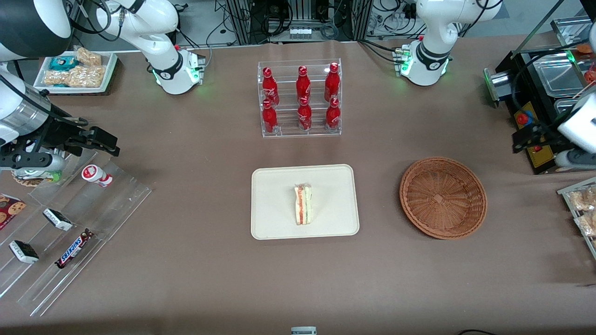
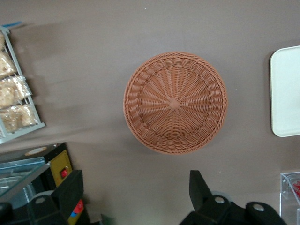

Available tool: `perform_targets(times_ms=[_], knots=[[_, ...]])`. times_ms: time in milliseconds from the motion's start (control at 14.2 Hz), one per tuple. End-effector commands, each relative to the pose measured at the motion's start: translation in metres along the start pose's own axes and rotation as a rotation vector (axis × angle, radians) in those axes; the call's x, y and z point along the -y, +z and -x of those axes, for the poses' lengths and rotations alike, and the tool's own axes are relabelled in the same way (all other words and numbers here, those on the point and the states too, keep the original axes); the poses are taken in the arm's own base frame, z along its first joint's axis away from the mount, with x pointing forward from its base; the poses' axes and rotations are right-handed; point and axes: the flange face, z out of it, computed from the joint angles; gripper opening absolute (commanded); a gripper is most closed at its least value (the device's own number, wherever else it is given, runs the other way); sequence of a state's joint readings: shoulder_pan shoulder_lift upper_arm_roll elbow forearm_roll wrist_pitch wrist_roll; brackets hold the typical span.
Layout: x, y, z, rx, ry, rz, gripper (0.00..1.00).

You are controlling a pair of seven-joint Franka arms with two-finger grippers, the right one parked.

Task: Place sandwich from basket to tray

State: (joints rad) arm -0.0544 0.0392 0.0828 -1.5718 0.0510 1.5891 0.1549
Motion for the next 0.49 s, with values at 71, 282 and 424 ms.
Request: perform_targets(times_ms=[71,282,424], knots=[[0.0008,-0.0169,0.0101,-0.055,0.013,0.043,1.0],[0.0005,-0.0161,0.0096,-0.054,0.008,0.046,1.0],[-0.0016,-0.0136,0.0093,-0.042,-0.015,0.05,1.0]])
